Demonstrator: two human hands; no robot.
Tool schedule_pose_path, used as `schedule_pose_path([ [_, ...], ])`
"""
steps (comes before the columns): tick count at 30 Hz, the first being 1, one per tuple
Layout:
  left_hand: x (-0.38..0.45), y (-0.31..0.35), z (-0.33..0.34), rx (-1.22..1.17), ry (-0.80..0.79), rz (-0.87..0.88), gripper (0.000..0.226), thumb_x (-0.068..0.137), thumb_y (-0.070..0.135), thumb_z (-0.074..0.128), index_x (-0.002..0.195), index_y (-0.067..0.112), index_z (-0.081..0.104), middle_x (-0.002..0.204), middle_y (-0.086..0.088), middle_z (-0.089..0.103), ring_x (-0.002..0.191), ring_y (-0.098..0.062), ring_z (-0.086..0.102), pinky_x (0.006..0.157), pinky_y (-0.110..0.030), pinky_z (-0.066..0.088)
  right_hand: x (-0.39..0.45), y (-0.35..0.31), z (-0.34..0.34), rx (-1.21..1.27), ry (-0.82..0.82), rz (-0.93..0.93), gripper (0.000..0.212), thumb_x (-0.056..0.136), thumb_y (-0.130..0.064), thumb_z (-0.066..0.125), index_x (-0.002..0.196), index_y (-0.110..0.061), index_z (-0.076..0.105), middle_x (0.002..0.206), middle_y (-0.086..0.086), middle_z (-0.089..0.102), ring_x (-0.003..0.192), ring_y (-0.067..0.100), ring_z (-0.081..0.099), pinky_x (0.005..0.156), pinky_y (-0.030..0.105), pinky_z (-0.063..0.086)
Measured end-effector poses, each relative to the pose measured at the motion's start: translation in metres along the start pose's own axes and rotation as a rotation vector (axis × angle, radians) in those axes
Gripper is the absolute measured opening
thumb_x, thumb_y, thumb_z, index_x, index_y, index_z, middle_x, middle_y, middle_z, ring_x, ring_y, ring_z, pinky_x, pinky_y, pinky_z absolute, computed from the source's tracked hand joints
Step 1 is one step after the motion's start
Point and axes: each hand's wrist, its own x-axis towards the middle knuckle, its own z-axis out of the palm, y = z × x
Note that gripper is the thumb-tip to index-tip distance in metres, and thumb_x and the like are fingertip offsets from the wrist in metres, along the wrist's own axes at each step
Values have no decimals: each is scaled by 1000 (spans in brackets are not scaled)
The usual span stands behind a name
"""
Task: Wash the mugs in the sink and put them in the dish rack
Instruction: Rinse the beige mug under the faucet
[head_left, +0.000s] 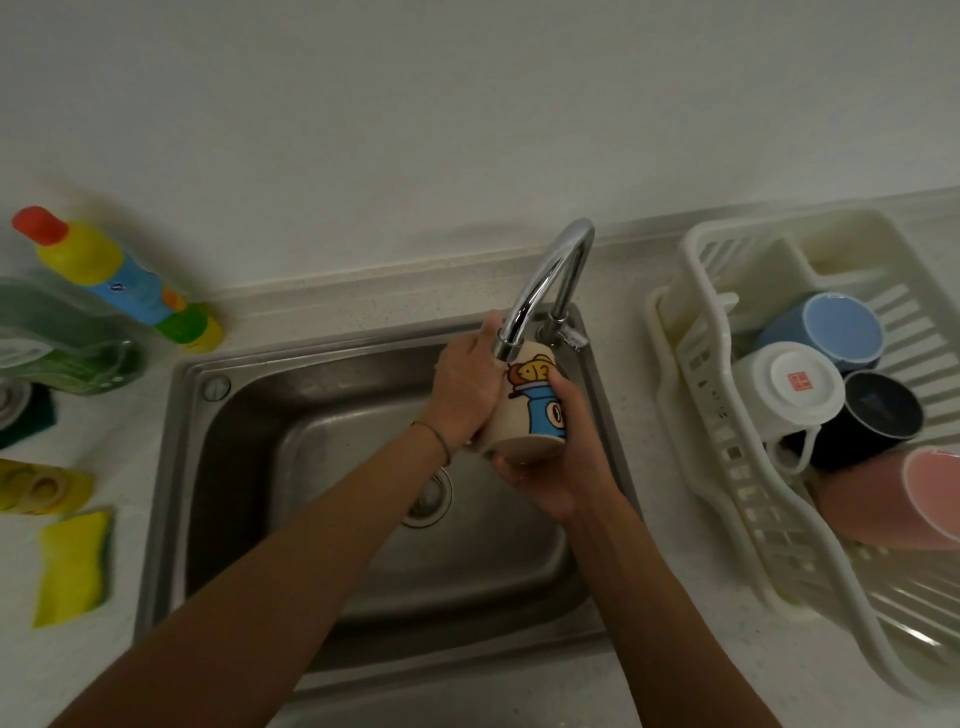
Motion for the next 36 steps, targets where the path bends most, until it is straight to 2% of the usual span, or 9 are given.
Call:
schedule_pose_path([
  [4,2,4,-5,48,-42,-6,36,111,23,41,138,5,55,106,-17,56,101,-28,54,96,-41,42,5,-10,3,-420,92,-89,47,85,-52,66,122,-24,61,116,9,71,102,25,71,80,43,61],
  [8,3,9,1,47,41,-63,35,109,31,46,82,15,62,89,-7,61,98,-33,60,92,-43,48,10,0,6,-349,147,-138,47,85,-51,70,124,-25,65,117,7,73,106,27,71,82,49,61],
  [14,-19,-3,16,395,-138,286,48,100,49,12,126,27,46,113,-9,67,94,-28,59,84,-39,40,13,11,1,-125,183,-127,59,78,-54,73,127,-23,65,121,12,71,111,31,70,82,45,60],
  [18,7,-8,1,209,9,135,23,106,23,42,101,12,61,89,-15,64,87,-37,61,79,-45,47,5,16,-3,-176,174,-110,56,81,-49,72,129,-23,61,119,11,71,105,30,71,76,43,60],
  [20,8,-5,1,212,68,89,25,104,14,46,84,20,59,85,-9,60,85,-32,59,77,-39,44,6,14,0,-180,189,-118,63,74,-50,75,129,-22,61,120,12,71,105,32,71,76,43,60],
  [23,-8,-3,12,228,43,12,21,105,14,42,99,18,63,100,-11,62,97,-31,58,81,-38,41,13,7,0,-113,211,-160,65,74,-50,79,131,-22,62,124,14,69,112,35,68,79,47,60],
  [25,-10,-6,13,68,70,-15,23,105,14,42,98,9,63,93,-9,64,85,-24,57,78,-41,42,14,4,-2,-127,209,-184,62,76,-49,78,130,-23,62,124,13,69,113,34,68,81,49,60],
  [29,11,-12,7,-15,71,-180,35,103,18,46,69,16,53,72,-1,54,67,-16,48,68,-35,33,6,2,-2,-153,200,-225,60,70,-46,74,125,-25,62,120,12,70,106,31,70,72,41,60],
  [36,-18,-11,19,-407,62,-445,39,86,51,62,72,15,64,74,-8,61,72,-22,57,66,-38,45,3,7,-12,-222,206,-368,54,77,-43,75,126,-27,62,121,9,70,112,32,68,89,57,58],
])
